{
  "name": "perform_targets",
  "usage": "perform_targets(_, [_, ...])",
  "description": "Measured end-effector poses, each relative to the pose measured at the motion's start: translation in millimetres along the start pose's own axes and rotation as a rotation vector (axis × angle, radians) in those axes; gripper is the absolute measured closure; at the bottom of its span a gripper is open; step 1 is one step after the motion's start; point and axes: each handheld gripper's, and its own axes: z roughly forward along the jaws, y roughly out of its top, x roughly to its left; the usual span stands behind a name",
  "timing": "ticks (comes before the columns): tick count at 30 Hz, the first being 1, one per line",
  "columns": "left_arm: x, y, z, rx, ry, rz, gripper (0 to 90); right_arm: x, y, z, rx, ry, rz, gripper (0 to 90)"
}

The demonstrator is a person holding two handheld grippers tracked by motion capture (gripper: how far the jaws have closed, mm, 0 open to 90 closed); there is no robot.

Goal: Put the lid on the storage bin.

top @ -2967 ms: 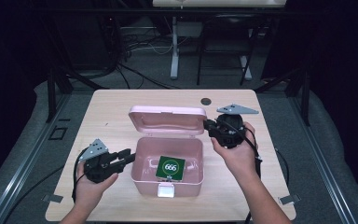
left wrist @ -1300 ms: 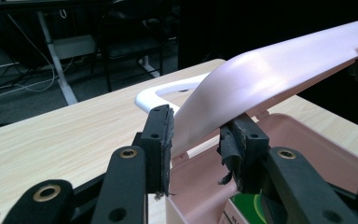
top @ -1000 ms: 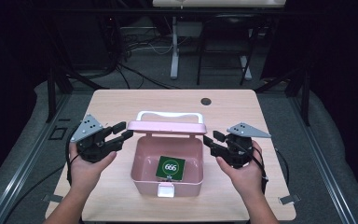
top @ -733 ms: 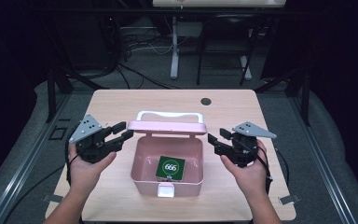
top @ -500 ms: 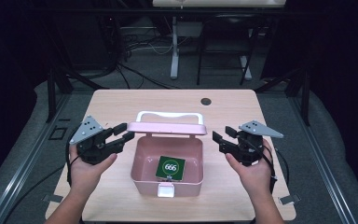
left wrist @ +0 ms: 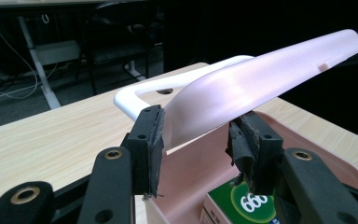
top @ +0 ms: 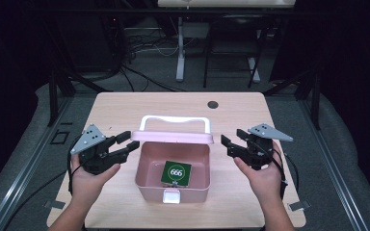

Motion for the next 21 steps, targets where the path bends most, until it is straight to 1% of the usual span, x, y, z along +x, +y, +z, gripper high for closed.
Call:
perform_targets(1, [-0.2, -1.1, 0.5, -0.007, -0.002, -0.003, 55.1, -0.3, -0.2, 0.1, 0.000, -0.003, 0.000, 38.5])
perform_targets(8, [-2.1, -5.5, -1.5, 0.022, -0.015, -0.007, 55.0, -3.5, -1.4, 0.4, -0.001, -0.018, 0.002, 38.1])
perform_targets(15, [-3.8, -9.4, -2.9, 0.026, -0.020, -0.009, 55.0, -5.3, -2.2, 0.8, 0.001, -0.024, 0.005, 38.1])
perform_targets(21, [-6.1, -16.5, -4.4, 0.036, -0.028, -0.012, 54.9, -6.6, -3.5, 2.2, 0.005, -0.029, 0.006, 37.8])
